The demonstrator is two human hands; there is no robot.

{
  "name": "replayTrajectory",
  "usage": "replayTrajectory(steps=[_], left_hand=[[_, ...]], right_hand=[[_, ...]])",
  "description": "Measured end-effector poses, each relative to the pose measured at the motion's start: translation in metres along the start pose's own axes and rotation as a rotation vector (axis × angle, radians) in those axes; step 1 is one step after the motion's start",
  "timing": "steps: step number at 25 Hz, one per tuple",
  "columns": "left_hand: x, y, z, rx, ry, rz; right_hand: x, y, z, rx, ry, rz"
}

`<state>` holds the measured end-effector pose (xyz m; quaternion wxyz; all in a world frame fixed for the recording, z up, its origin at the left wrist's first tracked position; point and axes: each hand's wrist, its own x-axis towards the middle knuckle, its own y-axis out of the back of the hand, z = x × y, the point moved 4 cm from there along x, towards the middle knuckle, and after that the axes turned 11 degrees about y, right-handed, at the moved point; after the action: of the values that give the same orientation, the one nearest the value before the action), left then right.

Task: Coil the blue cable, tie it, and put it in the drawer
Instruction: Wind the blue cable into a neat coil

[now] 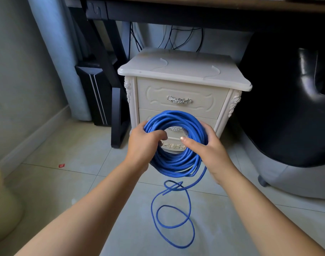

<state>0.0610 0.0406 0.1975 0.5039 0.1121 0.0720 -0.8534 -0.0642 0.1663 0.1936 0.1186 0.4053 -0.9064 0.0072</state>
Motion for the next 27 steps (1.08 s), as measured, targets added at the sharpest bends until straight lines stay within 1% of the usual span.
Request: replayTrajectory(steps=[4, 5, 7, 8, 10, 12, 14, 15, 16, 18, 20, 22, 24, 27], left_hand=[[0.001, 0.002, -0.009, -0.241, 0.169, 0.070], [0.000, 0.001, -0.012, -0.275, 0.192, 0.077], [-0.005, -0.002, -0.018, -0.268, 0.212, 0.078], [-0.008, -0.005, -0.021, -0.255, 0.216, 0.060], [-0.012, -0.009, -0.022, -0.228, 0.228, -0.040], [-0.012, -0.008, -0.020, -0.132, 0.257, -0.164], [-0.011, -0.005, -0.017, 0.021, 0.284, -0.242], [-0.010, -0.004, -0.013, 0.076, 0.260, -0.261], [-0.008, -0.003, -0.008, 0.115, 0.192, -0.267], [-0.006, 0.001, 0.004, 0.221, -0.009, -0.245], [-0.003, 0.002, 0.011, 0.405, -0.203, -0.227], [-0.005, -0.004, 0.011, 0.599, -0.331, -0.254], [-0.009, -0.010, 0.006, 0.691, -0.358, -0.253], [-0.010, -0.012, 0.002, 0.579, -0.300, -0.167]], right_hand=[[-0.005, -0.015, 0.011, 0.313, -0.125, 0.035], [-0.005, -0.018, 0.014, 0.389, -0.160, 0.047], [-0.004, -0.020, 0.018, 0.487, -0.231, 0.075], [-0.003, -0.019, 0.019, 0.489, -0.263, 0.095], [0.000, -0.011, 0.019, 0.424, -0.288, 0.130], [0.005, -0.003, 0.014, 0.334, -0.249, 0.159], [0.010, 0.004, 0.007, 0.261, -0.174, 0.175], [0.012, 0.006, 0.005, 0.229, -0.140, 0.176], [0.012, 0.008, 0.003, 0.179, -0.110, 0.172], [0.011, 0.011, -0.005, -0.016, -0.031, 0.125], [0.009, 0.010, -0.014, -0.259, 0.054, -0.010], [0.006, 0.006, -0.020, -0.392, 0.090, -0.169], [0.003, 0.001, -0.021, -0.428, 0.110, -0.257], [0.002, -0.001, -0.021, -0.360, 0.144, -0.222]])
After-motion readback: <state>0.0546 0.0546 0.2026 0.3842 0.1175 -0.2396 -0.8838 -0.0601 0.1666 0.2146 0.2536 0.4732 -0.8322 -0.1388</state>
